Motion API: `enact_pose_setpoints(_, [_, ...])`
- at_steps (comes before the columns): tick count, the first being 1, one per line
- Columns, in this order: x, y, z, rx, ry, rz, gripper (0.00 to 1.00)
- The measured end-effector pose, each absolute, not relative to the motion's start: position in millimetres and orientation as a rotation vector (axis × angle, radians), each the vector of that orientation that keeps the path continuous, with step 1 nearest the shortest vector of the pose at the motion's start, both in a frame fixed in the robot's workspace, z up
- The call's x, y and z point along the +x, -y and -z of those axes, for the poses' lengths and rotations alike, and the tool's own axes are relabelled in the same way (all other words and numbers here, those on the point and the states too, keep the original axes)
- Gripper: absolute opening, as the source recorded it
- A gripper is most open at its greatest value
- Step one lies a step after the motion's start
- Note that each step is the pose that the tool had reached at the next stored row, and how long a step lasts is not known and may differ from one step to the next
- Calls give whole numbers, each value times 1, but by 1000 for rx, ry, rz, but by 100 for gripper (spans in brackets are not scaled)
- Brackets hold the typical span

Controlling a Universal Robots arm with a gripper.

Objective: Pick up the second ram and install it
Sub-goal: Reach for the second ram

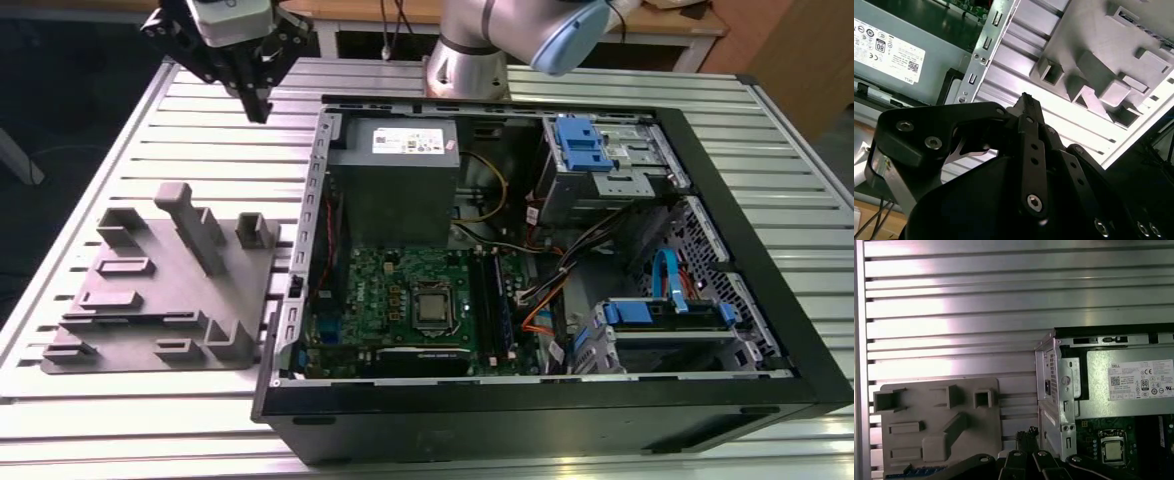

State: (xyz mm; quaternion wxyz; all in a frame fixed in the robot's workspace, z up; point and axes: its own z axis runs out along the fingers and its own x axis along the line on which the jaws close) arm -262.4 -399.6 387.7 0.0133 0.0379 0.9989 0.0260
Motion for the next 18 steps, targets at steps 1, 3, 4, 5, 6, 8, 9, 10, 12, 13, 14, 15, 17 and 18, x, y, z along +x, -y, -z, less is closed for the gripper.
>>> enact_pose_setpoints(1, [-264,400,-387,118,-3112,-81,7])
enact_pose_setpoints(3, [-268,401,-387,118,-3112,-81,7])
enact_pose_setpoints(4, [-271,402,-387,118,-3112,-81,7])
enact_pose_setpoints(5, [-273,403,-387,118,-3112,-81,7])
enact_pose_setpoints(6, [-276,404,-386,118,-3112,-81,7])
enact_pose_setpoints(8, [-280,407,-386,118,-3112,-81,7])
enact_pose_setpoints(9, [-281,409,-386,118,-3112,-81,7])
enact_pose_setpoints(10, [-283,411,-386,118,-3112,-81,7])
enact_pose_setpoints(12, [-286,414,-386,118,-3112,-81,7])
enact_pose_setpoints(13, [-288,416,-386,118,-3112,-81,7])
enact_pose_setpoints(14, [-289,418,-386,118,-3112,-81,7])
enact_pose_setpoints(15, [-291,420,-386,118,-3112,-81,7])
enact_pose_setpoints(17, [-294,422,-385,118,-3112,-81,7])
enact_pose_setpoints(18, [-296,423,-385,118,-3112,-81,7])
